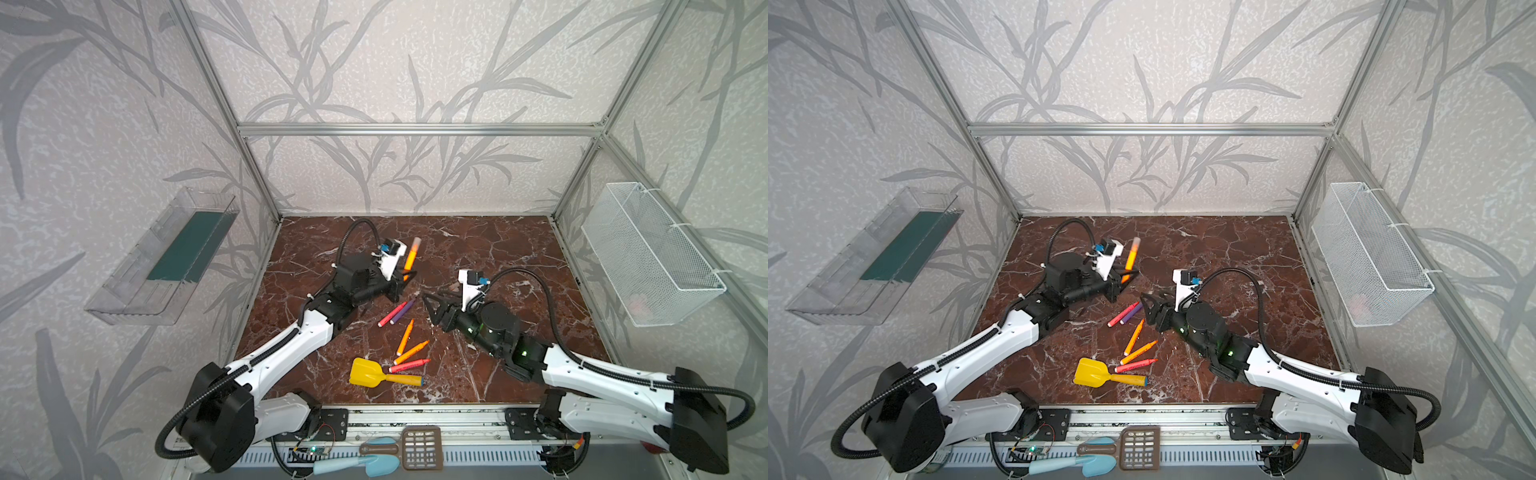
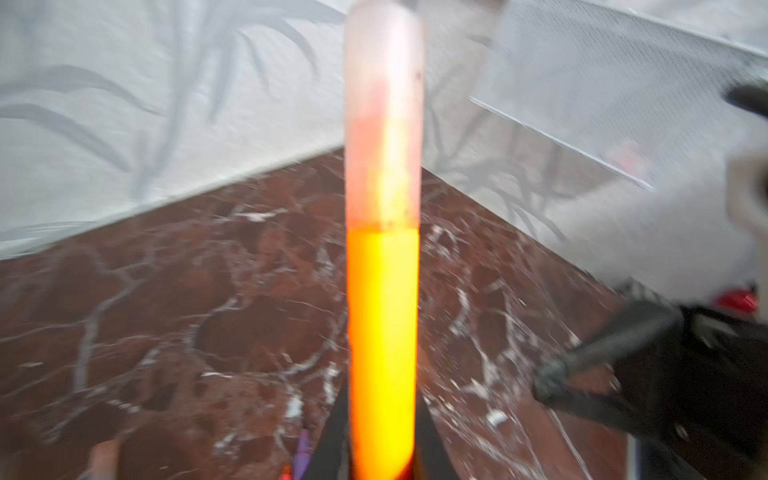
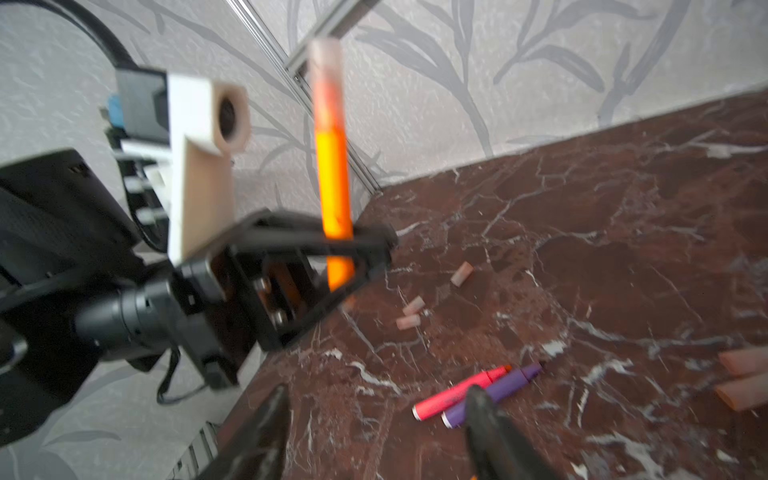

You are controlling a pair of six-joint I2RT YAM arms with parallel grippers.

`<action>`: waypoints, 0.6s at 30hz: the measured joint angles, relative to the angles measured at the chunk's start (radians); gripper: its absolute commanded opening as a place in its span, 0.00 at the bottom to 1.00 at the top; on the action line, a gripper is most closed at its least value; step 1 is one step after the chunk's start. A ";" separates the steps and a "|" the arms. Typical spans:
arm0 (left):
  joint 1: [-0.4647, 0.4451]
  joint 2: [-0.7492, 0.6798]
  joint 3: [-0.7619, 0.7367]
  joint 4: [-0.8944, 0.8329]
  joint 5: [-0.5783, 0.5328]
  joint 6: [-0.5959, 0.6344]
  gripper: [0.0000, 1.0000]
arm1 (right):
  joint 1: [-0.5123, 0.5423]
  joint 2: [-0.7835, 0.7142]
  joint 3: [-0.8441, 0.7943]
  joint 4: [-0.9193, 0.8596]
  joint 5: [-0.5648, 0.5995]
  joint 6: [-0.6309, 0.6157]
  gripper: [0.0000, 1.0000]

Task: Insert the pens into the pen caps
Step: 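Open the right gripper and withdraw it from the capped marker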

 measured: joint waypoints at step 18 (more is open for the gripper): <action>-0.004 0.293 0.066 -0.110 -0.256 -0.150 0.00 | -0.399 -0.335 -0.079 -0.373 0.230 -0.192 0.94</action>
